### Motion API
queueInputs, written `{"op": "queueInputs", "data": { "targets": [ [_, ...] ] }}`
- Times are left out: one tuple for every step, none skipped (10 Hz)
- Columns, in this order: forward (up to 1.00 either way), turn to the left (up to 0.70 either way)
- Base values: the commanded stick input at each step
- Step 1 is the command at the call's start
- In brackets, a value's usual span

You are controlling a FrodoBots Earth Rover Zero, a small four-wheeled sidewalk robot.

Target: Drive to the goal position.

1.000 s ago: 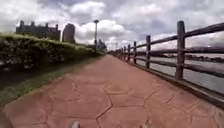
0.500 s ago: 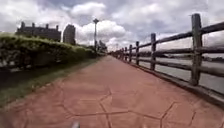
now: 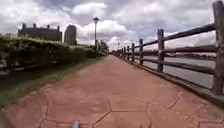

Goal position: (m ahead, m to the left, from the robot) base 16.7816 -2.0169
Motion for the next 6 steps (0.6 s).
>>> {"op": "queueInputs", "data": {
  "targets": [
    [1.0, 0.0],
    [1.0, 0.0],
    [1.0, 0.0],
    [1.0, 0.0],
    [1.0, 0.0],
    [1.0, 0.0]
  ]
}}
